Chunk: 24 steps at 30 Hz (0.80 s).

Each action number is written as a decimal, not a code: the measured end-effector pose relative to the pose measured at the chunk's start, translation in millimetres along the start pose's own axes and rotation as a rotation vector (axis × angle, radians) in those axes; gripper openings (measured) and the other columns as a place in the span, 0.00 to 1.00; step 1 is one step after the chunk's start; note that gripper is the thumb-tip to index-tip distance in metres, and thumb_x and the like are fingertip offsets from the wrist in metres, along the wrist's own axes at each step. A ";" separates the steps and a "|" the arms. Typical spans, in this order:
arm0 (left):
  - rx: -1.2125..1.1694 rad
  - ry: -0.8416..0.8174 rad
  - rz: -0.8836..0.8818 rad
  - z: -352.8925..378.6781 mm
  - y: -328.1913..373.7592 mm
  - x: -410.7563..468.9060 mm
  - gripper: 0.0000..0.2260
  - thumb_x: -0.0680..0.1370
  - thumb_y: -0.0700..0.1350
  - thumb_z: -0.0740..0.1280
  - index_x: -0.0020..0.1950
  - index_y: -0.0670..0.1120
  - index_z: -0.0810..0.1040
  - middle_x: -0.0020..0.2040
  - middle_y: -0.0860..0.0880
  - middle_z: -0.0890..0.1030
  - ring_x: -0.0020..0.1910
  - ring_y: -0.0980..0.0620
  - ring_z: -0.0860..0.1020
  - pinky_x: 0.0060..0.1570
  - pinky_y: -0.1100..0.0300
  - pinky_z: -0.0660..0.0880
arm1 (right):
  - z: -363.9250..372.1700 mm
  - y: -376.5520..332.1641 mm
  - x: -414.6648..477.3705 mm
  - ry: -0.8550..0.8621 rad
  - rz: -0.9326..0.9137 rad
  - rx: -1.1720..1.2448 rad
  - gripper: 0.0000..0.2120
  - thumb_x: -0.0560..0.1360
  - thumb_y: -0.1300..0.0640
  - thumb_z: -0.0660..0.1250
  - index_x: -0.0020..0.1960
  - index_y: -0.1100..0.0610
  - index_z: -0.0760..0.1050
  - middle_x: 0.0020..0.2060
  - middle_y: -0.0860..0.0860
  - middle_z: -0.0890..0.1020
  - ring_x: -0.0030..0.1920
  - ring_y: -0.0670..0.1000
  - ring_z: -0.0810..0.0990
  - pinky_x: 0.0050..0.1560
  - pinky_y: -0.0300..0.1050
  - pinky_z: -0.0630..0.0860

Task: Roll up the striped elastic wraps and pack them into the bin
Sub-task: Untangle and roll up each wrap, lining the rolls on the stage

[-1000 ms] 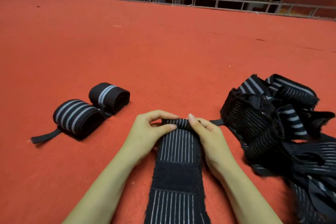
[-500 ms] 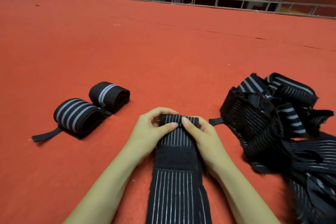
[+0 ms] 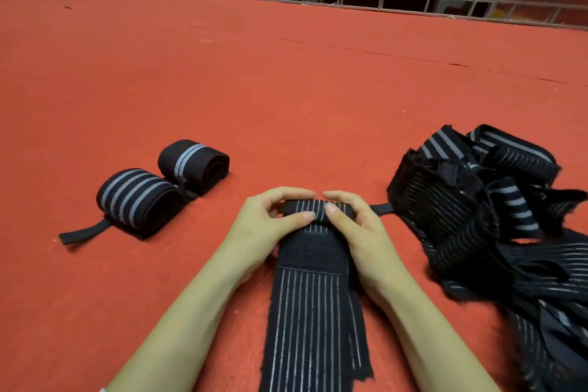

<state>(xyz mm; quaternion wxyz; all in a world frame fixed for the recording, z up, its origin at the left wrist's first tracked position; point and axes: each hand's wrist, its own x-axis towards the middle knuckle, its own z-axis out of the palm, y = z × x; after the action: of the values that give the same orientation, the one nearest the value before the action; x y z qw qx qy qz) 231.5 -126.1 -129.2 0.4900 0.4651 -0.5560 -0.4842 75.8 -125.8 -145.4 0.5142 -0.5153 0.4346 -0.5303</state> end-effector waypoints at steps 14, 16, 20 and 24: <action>-0.040 -0.107 -0.093 -6.0 -0.6 2.3 0.12 0.76 0.42 0.68 0.59 0.42 0.76 0.49 0.44 0.83 0.48 0.51 0.80 0.50 0.56 0.76 | 6.0 -7.8 -4.2 -0.073 0.049 0.032 0.16 0.78 0.58 0.63 0.63 0.49 0.67 0.52 0.50 0.76 0.43 0.39 0.80 0.44 0.36 0.76; -0.133 -0.027 -0.096 -10.3 -4.1 5.1 0.10 0.75 0.40 0.69 0.56 0.40 0.77 0.47 0.42 0.82 0.45 0.49 0.80 0.48 0.56 0.77 | 0.9 -9.1 -2.4 -0.058 0.112 0.078 0.21 0.73 0.55 0.67 0.64 0.50 0.65 0.56 0.50 0.74 0.47 0.40 0.80 0.49 0.40 0.78; -0.280 0.073 -0.133 -10.9 -12.0 8.2 0.07 0.77 0.37 0.66 0.55 0.41 0.75 0.48 0.41 0.80 0.47 0.46 0.78 0.52 0.52 0.76 | -6.1 -9.9 -2.8 -0.115 0.304 -0.061 0.19 0.71 0.56 0.72 0.59 0.55 0.70 0.53 0.53 0.77 0.50 0.45 0.79 0.49 0.38 0.76; -0.405 0.160 -0.140 -13.4 -14.3 12.1 0.05 0.79 0.38 0.63 0.54 0.42 0.73 0.46 0.44 0.80 0.44 0.50 0.79 0.48 0.55 0.78 | -11.4 -18.2 -4.2 -0.271 0.403 -0.128 0.09 0.70 0.56 0.72 0.45 0.61 0.77 0.37 0.54 0.81 0.34 0.46 0.78 0.35 0.34 0.75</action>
<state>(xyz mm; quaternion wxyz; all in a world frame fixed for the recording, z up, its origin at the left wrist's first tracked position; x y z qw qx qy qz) 244.4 -140.6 -141.5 0.5810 0.4314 -0.3732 -0.5806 62.4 -120.7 -128.8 0.6295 -0.5161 0.4884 -0.3143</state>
